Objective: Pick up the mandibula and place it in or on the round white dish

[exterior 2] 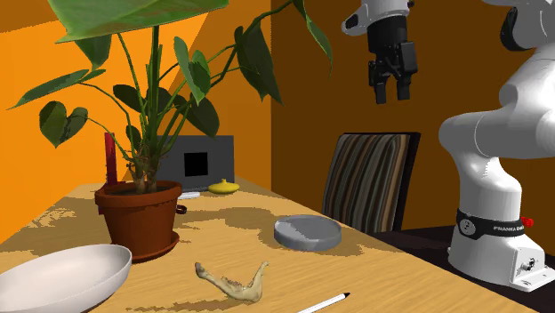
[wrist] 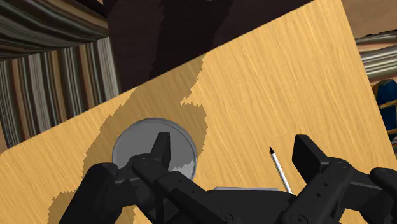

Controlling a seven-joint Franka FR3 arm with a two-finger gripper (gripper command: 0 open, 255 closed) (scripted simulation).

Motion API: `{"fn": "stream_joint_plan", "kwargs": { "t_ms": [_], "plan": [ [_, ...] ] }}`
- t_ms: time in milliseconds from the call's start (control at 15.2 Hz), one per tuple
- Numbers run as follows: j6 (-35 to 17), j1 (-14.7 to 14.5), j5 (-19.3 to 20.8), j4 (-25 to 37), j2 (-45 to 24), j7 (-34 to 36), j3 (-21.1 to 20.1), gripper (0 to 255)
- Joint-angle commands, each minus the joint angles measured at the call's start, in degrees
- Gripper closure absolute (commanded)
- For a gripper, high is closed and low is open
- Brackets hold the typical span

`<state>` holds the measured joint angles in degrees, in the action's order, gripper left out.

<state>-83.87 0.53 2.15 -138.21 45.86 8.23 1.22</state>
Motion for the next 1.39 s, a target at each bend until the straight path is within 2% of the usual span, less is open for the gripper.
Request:
{"fn": "stream_joint_plan", "kwargs": {
  "t_ms": [0, 660, 1320],
  "plan": [
    [0.00, 0.00, 0.00, 0.00, 0.00, 0.00, 0.00, 0],
    [-18.78, -3.70, 0.78, -0.09, -18.06, -14.42, 5.97, 0],
    [-32.45, -7.49, -3.83, 8.00, -39.95, -29.75, 8.77, 0]
  ]
}}
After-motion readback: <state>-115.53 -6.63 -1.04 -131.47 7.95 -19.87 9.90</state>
